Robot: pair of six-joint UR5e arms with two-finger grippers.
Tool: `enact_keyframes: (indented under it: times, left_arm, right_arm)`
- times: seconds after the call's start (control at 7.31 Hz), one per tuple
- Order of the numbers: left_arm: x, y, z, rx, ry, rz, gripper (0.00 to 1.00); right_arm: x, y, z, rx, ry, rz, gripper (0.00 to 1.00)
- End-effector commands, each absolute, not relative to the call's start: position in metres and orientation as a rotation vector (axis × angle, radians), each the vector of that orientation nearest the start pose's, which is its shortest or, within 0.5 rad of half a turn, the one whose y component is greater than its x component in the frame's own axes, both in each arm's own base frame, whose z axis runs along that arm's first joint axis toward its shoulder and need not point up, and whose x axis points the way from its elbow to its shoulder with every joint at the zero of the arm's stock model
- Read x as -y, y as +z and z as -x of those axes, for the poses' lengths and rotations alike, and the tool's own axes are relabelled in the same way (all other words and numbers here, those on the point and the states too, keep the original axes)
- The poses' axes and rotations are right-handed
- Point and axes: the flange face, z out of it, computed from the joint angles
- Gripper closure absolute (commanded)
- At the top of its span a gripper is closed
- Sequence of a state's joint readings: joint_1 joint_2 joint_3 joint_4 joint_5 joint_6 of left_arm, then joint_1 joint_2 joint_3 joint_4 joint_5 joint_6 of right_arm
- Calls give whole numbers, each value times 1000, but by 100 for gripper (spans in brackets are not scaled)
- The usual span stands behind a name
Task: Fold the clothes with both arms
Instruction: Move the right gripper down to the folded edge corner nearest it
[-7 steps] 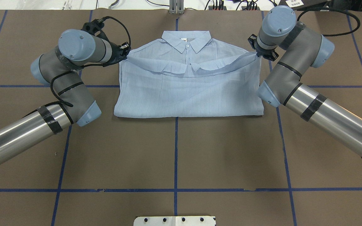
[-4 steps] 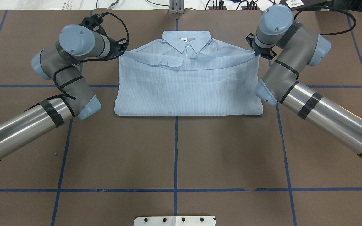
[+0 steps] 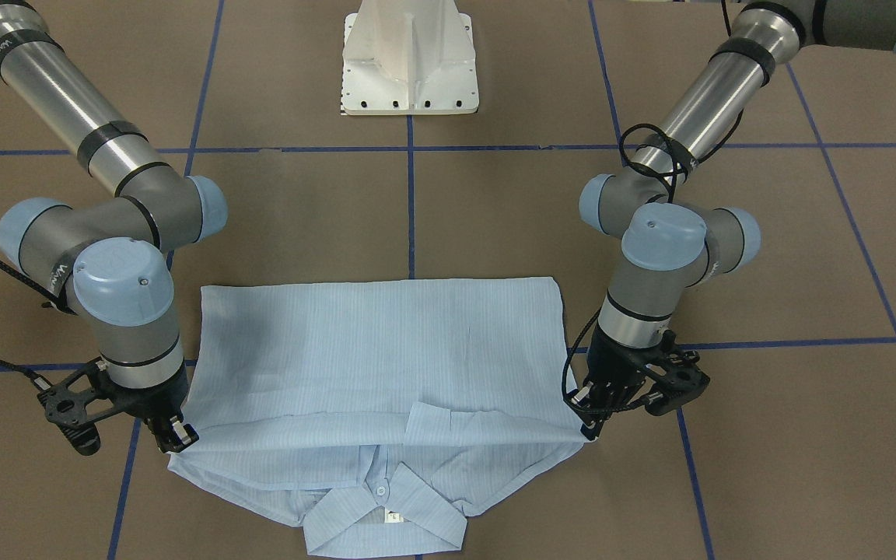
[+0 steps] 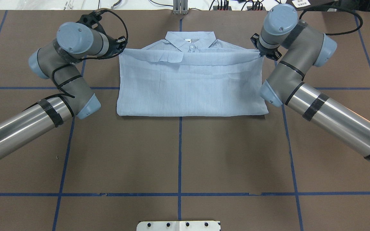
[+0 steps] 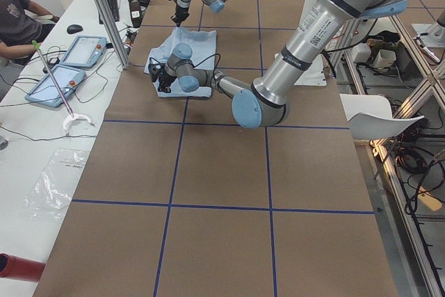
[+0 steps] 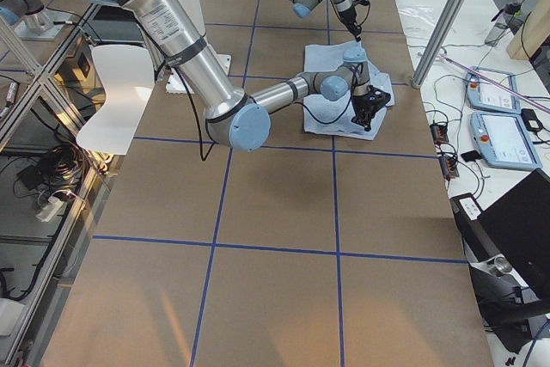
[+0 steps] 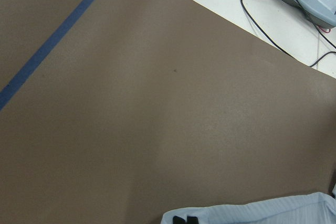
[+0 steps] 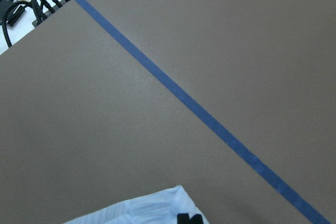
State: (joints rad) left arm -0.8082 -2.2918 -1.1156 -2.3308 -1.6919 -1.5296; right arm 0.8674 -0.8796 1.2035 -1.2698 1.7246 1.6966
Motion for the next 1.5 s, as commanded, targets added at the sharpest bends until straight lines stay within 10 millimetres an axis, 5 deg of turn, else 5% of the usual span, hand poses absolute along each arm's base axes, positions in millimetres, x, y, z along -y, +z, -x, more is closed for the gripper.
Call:
enact_keyframes:
  times: [0.0, 0.14, 0.68, 0.82, 1.09, 1.37]
  left_arm:
    - [659, 345, -463, -1001, -633, -329, 92]
    - [659, 345, -463, -1000, -632, -327, 82]
    - [663, 342, -450, -1047, -636, -350, 64]
    - [668, 341, -441, -1050, -639, -350, 63]
    - [669, 342, -437, -1051, -642, -352, 62]
    - [666, 350, -436, -1044, -642, -348, 62]
  right_arm:
    - [673, 389, 416, 652, 912, -93, 100]
    - [672, 387, 418, 653, 906, -95, 1]
    - [666, 365, 405, 712, 884, -101, 0]
    - [632, 376, 387, 748, 871, -75, 0]
    - [530, 391, 376, 812, 858, 15, 0]
    - [481, 387, 413, 827, 913, 108, 0]
